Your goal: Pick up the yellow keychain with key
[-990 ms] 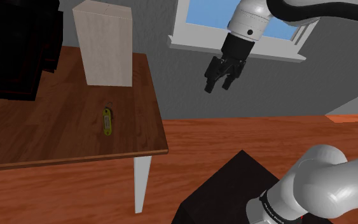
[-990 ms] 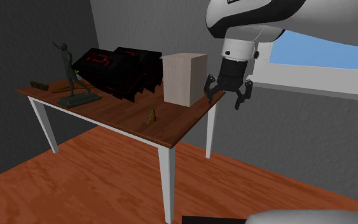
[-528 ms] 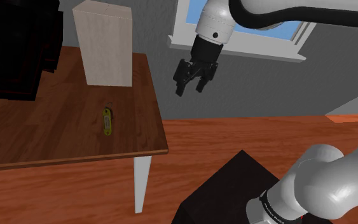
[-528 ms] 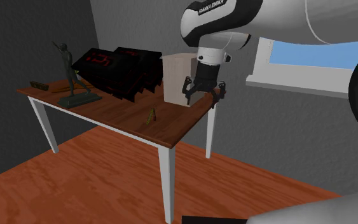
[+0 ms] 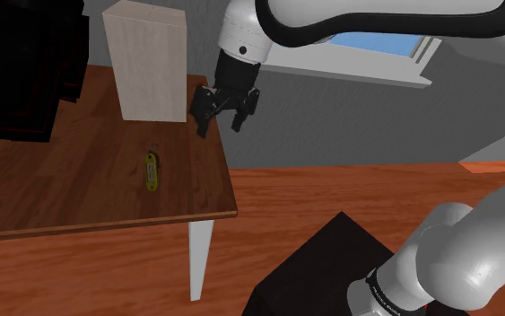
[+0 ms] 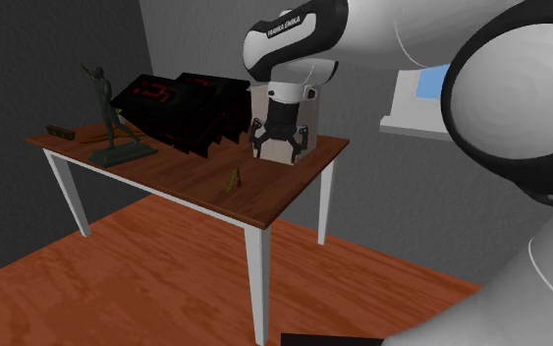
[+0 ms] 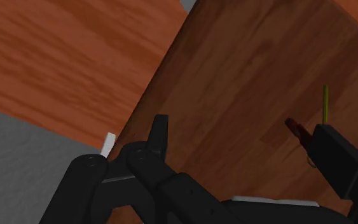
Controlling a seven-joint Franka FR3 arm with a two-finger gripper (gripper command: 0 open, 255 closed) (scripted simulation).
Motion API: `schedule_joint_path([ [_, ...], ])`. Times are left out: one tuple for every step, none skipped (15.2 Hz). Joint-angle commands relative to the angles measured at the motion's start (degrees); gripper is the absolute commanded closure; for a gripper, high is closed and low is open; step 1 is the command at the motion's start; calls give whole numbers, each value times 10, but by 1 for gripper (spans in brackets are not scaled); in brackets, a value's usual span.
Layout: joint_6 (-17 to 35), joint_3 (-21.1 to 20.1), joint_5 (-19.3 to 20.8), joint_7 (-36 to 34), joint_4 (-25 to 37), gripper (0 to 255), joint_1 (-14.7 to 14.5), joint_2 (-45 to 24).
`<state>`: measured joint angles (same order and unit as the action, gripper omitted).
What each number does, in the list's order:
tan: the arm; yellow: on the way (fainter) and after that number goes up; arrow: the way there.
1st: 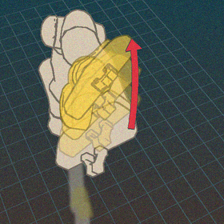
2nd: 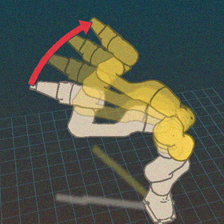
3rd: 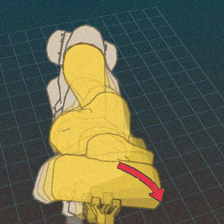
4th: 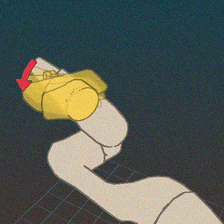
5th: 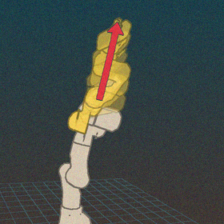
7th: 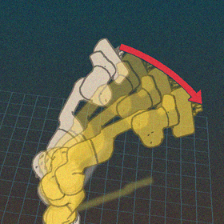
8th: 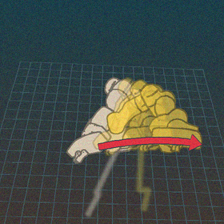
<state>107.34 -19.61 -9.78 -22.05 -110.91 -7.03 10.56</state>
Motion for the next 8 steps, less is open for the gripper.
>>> schedule_joint_path([
  [14, -15, 12, -18, 28, 0, -6, -37],
  [18, -22, 19, -28, 46, 0, -10, -56],
  [22, -28, 28, -37, 64, 0, -14, -76],
  [25, -35, 37, -47, 83, 0, -18, -97],
  [27, -40, 47, -57, 103, 0, -23, -118],
  [29, -45, 58, -67, 124, 0, -29, -139],
  [30, -50, 69, -77, 146, 0, -36, -161],
  [29, -53, 80, -87, 169, 0, -43, -183],
])
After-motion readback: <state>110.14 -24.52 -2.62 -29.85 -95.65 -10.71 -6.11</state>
